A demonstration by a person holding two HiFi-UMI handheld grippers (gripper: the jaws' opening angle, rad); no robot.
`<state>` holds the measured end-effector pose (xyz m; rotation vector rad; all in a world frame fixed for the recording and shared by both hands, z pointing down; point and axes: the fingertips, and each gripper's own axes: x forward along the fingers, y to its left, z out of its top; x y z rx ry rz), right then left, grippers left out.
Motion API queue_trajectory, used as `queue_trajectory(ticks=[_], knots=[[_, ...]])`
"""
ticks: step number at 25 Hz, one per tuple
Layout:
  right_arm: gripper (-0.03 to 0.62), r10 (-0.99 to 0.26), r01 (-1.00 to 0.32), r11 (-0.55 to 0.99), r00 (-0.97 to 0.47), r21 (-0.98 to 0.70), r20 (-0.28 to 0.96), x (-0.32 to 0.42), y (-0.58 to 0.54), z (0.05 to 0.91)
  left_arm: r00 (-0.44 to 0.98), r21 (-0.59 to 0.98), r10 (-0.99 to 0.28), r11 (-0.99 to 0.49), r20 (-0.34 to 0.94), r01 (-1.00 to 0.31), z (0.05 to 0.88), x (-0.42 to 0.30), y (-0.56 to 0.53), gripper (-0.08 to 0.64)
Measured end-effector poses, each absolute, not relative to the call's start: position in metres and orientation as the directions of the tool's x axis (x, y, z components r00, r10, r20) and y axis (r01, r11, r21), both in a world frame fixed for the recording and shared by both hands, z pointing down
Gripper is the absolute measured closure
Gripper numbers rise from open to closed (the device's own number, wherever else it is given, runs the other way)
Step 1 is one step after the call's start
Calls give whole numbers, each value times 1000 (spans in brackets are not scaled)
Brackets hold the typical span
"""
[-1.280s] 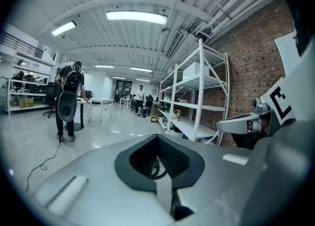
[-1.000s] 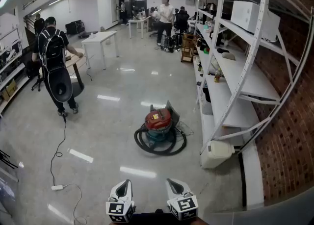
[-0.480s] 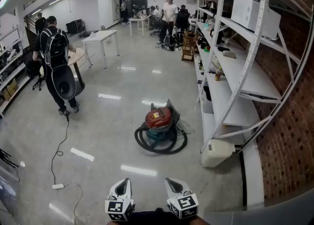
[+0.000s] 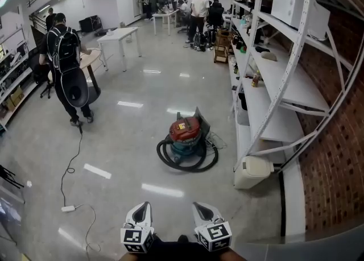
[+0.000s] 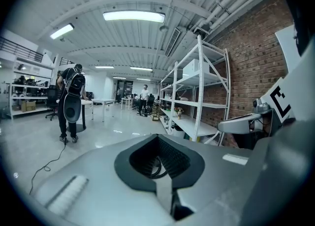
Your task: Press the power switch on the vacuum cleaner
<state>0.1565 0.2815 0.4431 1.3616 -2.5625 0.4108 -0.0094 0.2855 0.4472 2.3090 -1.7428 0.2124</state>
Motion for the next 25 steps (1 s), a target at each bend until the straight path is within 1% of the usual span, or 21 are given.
queue_trajectory(ticks=[9,19,25], knots=[[600,-785,-843,521,-536,-135,313,161,271,443,260,97,-926,-242,273,-965,450,-15,286,545],[600,-820,-898,420,-438,-133,368,183,251,456,349,108,-901,-332,257,-937,455,2,237,545],[600,-804,-896,424,-439,-132,401,166,219,464,358,116,-892,-339,277,-934,465,-9,207,545]])
